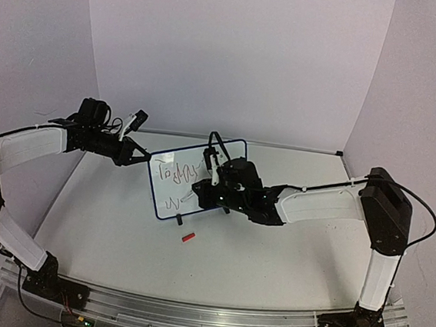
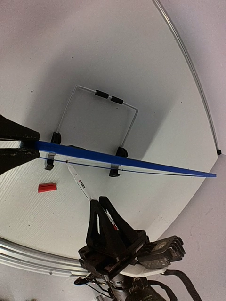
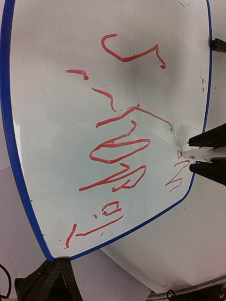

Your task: Write a sentence on the whiteboard

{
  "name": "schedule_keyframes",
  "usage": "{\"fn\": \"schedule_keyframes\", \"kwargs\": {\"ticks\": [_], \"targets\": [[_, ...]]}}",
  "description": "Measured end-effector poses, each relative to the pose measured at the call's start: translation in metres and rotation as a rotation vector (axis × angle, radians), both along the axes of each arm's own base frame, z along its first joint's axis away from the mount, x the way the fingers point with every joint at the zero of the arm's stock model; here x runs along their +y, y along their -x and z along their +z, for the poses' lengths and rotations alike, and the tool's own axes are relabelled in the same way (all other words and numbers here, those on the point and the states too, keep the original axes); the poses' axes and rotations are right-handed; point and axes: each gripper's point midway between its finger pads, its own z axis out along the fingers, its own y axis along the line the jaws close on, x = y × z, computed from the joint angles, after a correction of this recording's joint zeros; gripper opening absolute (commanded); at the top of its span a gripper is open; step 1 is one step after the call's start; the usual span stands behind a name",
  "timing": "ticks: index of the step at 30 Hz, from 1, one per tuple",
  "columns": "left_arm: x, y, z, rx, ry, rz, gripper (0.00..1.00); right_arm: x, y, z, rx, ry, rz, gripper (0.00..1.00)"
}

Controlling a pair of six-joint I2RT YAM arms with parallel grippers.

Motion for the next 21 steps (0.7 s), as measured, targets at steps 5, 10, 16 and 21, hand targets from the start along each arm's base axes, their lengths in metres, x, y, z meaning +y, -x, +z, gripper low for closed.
{"fn": "schedule_keyframes", "kwargs": {"ticks": [5,10,16,21], "targets": [[0.0,0.0,0.0,0.0,0.0,0.0,0.0,-0.0025,-0.0008,-0.003,0.001,0.015,-0.01,0.0],[-0.0002,0.0,-0.0001,0.0,-0.001,0.0,0.0,-0.004,-0.0019,-0.0037,-0.005,0.023,-0.017,0.0],[0.0,0.0002,0.0003,-0.001,-0.001,0.001,0.0,-0.0051,-0.0027,-0.0041,-0.014,0.034,-0.02,0.0],[0.0,0.0001,0.0003,-0.001,-0.001,0.001,0.0,-0.0045,-0.0018,-0.0038,-0.02,0.039,-0.016,0.0]]}}
